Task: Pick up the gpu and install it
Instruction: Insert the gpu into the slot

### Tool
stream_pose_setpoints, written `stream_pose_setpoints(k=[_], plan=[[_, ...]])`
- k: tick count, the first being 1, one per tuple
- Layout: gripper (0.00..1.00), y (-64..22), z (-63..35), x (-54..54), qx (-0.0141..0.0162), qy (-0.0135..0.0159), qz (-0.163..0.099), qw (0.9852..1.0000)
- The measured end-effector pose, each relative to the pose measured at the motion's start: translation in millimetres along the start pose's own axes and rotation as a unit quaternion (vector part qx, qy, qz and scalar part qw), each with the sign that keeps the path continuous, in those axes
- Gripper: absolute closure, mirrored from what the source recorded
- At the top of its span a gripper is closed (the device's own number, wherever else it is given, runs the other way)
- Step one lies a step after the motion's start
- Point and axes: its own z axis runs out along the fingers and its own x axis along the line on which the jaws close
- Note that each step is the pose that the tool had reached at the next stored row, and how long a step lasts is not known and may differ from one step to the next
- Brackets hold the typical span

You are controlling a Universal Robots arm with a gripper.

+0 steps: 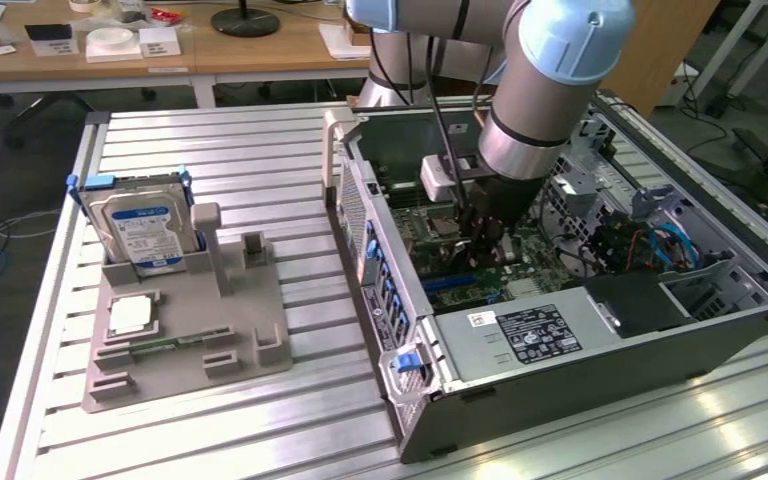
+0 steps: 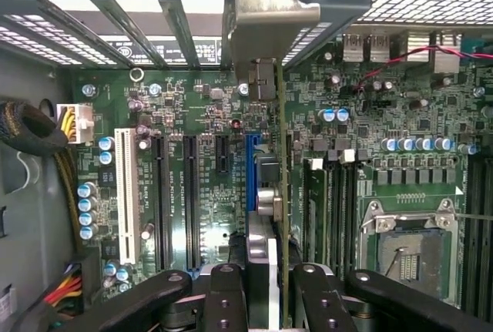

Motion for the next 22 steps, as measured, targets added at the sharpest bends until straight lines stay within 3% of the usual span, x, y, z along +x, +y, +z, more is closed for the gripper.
stream_pose_setpoints(k=[22], plan=[[0.72, 6.0, 6.2, 3.5, 0.0, 0.0, 0.0, 1.0]])
